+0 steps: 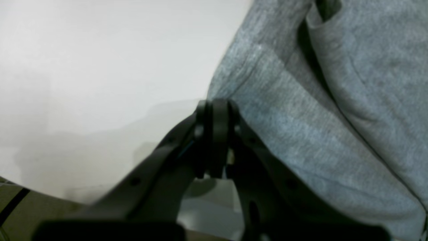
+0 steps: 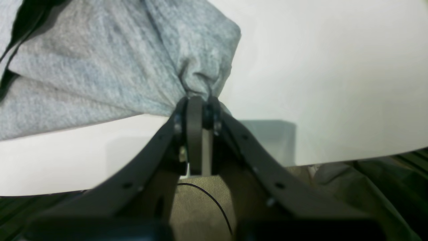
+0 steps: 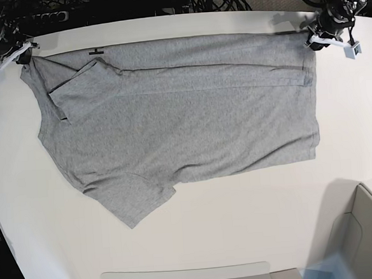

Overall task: Fold the T-shirt properly
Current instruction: 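Pull the shirt toward the robot with both grippers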

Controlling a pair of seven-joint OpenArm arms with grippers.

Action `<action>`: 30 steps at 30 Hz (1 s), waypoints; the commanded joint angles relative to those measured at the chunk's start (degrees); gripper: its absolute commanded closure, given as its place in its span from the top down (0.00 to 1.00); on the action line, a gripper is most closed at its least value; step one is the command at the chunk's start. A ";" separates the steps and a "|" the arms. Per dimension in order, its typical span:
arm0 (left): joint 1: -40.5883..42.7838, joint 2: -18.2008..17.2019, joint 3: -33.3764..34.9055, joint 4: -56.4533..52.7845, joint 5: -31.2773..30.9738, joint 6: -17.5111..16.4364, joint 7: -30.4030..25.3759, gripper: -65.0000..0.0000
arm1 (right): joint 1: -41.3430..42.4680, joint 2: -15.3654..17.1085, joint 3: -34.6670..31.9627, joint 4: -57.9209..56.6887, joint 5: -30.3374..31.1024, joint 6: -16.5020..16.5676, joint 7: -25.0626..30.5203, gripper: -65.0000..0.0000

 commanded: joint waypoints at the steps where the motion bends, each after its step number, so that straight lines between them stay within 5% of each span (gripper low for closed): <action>1: 0.45 -0.75 -0.30 0.69 0.86 0.38 0.08 0.00 | -0.24 1.01 0.56 1.20 0.06 0.22 0.78 0.00; 30: 2.12 -0.84 -2.68 1.05 1.04 0.47 0.08 0.00 | -3.49 -0.40 -2.16 6.48 0.06 0.22 0.69 0.00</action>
